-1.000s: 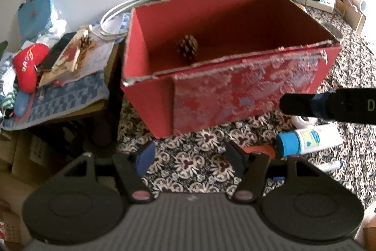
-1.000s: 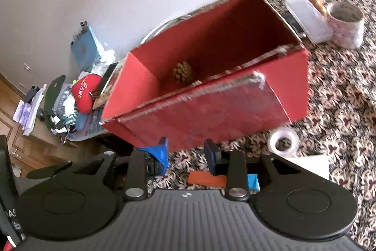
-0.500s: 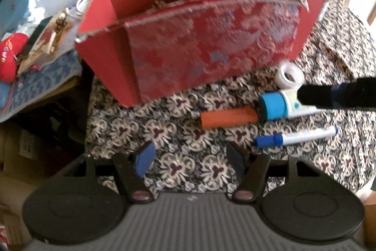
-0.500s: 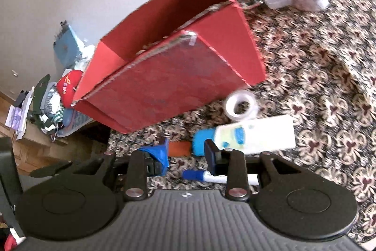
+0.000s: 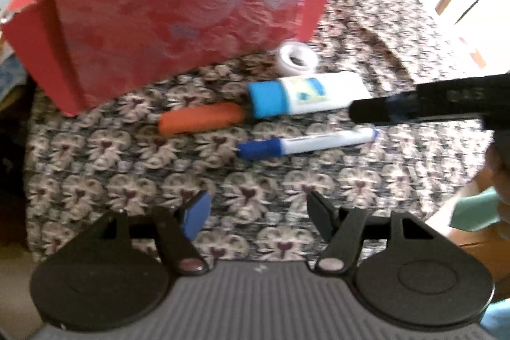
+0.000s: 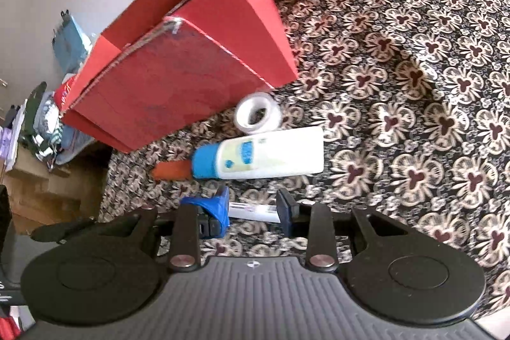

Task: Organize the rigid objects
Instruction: 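Withdraw the right gripper from the box toward the blue-capped marker, then grasp the blue-capped whiteboard marker with the right gripper and lift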

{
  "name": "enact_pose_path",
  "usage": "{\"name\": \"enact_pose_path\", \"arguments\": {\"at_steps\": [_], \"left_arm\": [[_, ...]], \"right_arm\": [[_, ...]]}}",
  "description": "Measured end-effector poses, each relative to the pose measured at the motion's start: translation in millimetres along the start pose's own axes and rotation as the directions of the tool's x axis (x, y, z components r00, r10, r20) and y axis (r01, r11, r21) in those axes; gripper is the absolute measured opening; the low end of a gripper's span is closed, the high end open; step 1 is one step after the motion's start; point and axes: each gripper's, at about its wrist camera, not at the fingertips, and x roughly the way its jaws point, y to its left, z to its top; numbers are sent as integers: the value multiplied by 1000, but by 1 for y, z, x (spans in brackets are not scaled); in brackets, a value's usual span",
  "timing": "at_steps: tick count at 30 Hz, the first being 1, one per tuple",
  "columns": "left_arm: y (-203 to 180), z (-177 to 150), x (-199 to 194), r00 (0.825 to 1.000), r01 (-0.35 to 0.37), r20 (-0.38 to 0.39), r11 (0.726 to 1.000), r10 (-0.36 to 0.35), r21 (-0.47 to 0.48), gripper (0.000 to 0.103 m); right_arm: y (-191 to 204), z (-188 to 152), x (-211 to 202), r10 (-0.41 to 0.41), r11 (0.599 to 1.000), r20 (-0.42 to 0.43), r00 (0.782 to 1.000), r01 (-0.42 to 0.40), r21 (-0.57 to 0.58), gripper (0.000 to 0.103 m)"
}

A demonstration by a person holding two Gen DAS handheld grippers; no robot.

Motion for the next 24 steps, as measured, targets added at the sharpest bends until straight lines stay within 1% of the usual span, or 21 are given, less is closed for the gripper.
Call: {"name": "enact_pose_path", "arguments": {"at_steps": [3,5,8,11,13,17,20,22,24], "left_arm": [[-3,0,-1,998,69,10,998,-69,-14,68],[-3,0,-1,996,86,17,996,-86,-35,68],[0,3,0,995,100,29,992,-98,-77,67],[3,6,2,994,101,45,989,-97,-108,62],[4,7,3,994,105,54,987,-99,-123,55],[7,13,8,993,108,71,985,-98,-138,55],[12,19,12,988,139,83,979,-128,-151,55],[14,23,15,987,147,80,976,-136,-163,55],[16,28,19,988,147,65,973,-138,-179,55]], "right_arm": [[-10,4,3,-12,1000,-29,1000,12,-8,15],[-15,6,5,-8,1000,-50,999,8,-13,15],[-19,8,8,4,1000,-76,997,-7,-29,15],[-23,8,13,22,999,-112,993,-26,-34,15],[-27,7,15,49,998,-137,989,-52,-20,15],[-30,4,16,99,995,-164,982,-102,-11,15],[-32,2,15,134,990,-180,975,-138,-12,15],[-31,-1,14,139,989,-177,974,-147,-35,15],[-25,-3,13,128,986,-174,976,-145,-88,15]]}}
